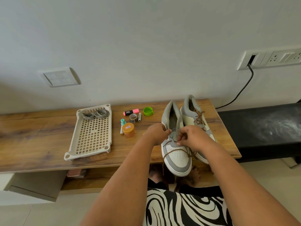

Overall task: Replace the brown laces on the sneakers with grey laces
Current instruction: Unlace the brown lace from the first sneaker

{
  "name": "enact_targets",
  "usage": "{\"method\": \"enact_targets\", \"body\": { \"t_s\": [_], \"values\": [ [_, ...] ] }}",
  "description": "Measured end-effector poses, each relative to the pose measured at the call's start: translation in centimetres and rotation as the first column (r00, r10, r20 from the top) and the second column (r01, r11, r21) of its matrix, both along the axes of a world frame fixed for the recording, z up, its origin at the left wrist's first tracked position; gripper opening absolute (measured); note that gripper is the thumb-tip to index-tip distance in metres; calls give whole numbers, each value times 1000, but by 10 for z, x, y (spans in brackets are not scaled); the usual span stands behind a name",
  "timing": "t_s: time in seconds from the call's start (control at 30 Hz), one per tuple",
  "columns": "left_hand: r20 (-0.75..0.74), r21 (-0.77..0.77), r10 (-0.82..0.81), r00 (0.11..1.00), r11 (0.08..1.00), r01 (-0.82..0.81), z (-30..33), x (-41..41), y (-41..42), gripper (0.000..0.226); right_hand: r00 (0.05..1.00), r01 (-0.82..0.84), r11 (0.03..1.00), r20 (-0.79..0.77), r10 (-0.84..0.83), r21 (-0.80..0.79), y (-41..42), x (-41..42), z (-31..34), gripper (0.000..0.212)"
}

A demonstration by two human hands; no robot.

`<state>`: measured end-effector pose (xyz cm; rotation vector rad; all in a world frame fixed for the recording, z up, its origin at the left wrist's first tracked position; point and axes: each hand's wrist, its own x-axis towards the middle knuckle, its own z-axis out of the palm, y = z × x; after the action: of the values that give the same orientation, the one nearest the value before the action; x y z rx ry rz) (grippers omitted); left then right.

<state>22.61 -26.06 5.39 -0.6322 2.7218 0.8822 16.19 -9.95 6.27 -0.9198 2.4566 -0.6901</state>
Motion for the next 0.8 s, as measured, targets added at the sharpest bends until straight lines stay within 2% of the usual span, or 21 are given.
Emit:
{"method": "enact_targets", "body": {
  "t_s": [0.2,0.3,0.43,0.5,0.6,0.63,0.73,0.8],
  "values": [
    [0,-30,14,1000,999,-14,-1,-4,0,34,996,32,996,-91,-24,85,9,-7,11,2],
    [3,-38,7,1000,999,-7,-1,-3,0,36,998,20,998,-57,-16,64,15,-10,13,10],
    [3,-45,5,1000,999,-5,-1,-4,0,36,992,32,959,-123,3,282,23,-19,20,15],
    [4,-35,9,1000,999,-9,-2,-4,0,36,982,68,970,-189,-23,233,24,-18,20,16],
    [5,-29,12,1000,1000,-12,-2,-4,-1,36,974,22,999,-226,-27,-23,17,-9,12,21],
    [4,-30,12,1000,999,-12,-2,-4,-1,36,975,-15,998,-220,2,-59,13,-4,9,19],
    [4,-43,7,1000,999,-7,-1,-4,1,35,962,-89,995,-256,99,52,0,5,-1,20],
    [7,-53,9,1000,999,-8,-1,-4,2,35,968,-67,994,-237,86,90,-6,6,-5,20]
  ]
}}
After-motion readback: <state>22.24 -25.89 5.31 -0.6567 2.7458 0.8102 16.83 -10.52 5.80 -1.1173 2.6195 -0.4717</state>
